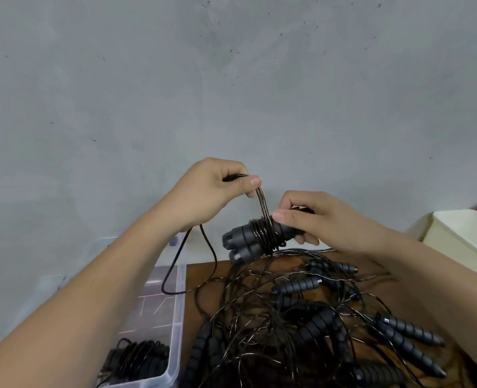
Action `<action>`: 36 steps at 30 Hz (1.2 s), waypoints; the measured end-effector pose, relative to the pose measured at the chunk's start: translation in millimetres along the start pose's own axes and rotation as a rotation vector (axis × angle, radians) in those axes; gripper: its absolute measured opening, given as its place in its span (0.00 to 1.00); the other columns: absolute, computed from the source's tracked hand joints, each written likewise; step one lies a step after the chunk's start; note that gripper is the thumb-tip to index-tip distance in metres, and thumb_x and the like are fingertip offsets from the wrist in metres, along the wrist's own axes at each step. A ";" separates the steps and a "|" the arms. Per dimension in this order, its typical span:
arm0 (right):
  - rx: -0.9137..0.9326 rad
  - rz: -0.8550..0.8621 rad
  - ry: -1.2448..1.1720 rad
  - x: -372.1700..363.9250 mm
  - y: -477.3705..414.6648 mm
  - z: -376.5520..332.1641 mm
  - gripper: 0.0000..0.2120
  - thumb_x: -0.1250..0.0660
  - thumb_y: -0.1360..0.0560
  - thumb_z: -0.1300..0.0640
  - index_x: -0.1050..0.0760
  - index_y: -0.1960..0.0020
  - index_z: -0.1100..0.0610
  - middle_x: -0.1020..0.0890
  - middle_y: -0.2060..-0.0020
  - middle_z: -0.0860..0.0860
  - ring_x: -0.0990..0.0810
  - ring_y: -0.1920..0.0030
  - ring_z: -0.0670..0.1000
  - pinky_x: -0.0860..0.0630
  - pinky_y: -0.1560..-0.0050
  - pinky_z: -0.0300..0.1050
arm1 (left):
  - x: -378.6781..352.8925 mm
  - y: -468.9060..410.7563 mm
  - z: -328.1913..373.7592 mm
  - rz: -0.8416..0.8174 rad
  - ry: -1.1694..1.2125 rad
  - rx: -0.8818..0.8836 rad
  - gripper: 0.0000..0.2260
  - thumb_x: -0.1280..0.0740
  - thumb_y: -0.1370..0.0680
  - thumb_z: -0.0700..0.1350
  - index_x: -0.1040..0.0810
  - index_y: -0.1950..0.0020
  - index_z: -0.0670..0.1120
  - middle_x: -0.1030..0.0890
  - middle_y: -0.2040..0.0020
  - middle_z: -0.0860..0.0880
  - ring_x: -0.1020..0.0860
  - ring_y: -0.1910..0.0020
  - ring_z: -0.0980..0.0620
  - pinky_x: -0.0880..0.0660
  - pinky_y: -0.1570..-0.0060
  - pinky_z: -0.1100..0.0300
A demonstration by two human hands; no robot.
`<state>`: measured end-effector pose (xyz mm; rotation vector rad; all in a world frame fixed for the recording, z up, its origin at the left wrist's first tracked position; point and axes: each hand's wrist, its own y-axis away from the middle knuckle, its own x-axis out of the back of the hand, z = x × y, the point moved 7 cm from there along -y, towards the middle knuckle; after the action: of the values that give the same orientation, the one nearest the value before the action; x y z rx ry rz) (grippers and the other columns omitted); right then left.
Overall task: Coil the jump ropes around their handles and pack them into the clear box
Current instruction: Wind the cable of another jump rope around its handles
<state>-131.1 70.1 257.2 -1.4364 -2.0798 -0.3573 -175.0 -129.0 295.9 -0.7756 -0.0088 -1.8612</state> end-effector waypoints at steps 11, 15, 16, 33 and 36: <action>0.102 -0.088 -0.498 26.9 17.3 30.3 0.23 0.33 0.18 0.50 0.30 0.47 0.73 0.25 0.62 0.62 0.27 0.67 0.53 0.34 0.69 0.42 | -65.6 -15.4 -10.6 -0.052 0.025 0.103 0.17 0.32 0.16 0.55 0.16 0.54 0.42 0.31 0.72 0.45 0.35 0.72 0.51 0.38 0.70 0.60; 0.160 -0.014 -0.648 44.1 19.2 39.0 0.16 0.35 0.16 0.51 0.28 0.51 0.65 0.25 0.59 0.66 0.27 0.66 0.54 0.33 0.68 0.45 | -94.8 -8.6 -34.8 0.036 0.187 0.386 0.18 0.41 0.16 0.32 0.31 0.66 0.37 0.31 0.70 0.44 0.33 0.72 0.56 0.34 0.69 0.63; 0.166 0.015 -0.687 47.0 19.5 42.9 0.14 0.35 0.16 0.51 0.27 0.53 0.63 0.24 0.57 0.66 0.27 0.66 0.55 0.32 0.68 0.45 | -105.4 -4.4 -41.7 0.033 0.129 0.428 0.18 0.40 0.16 0.33 0.34 0.66 0.42 0.34 0.72 0.50 0.37 0.73 0.57 0.38 0.70 0.63; 0.293 0.503 -0.323 17.1 86.3 95.8 0.08 0.28 0.17 0.46 0.22 0.53 0.48 0.16 0.52 0.53 0.16 0.60 0.52 0.17 0.54 0.56 | -201.2 109.3 -2.5 0.090 -0.382 0.112 0.16 0.39 0.14 0.57 0.19 0.56 0.54 0.24 0.71 0.60 0.27 0.69 0.60 0.33 0.65 0.65; 0.303 0.544 -0.095 3.2 102.6 100.7 0.06 0.28 0.18 0.46 0.22 0.53 0.44 0.21 0.50 0.46 0.17 0.54 0.51 0.20 0.51 0.49 | -209.3 128.1 5.2 0.098 -0.397 0.087 0.14 0.36 0.14 0.54 0.19 0.57 0.53 0.25 0.72 0.61 0.27 0.71 0.60 0.34 0.67 0.66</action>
<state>-68.9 164.5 168.3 -1.7659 -1.6294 0.2369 -19.5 -8.6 149.1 -1.0533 -0.2966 -1.5794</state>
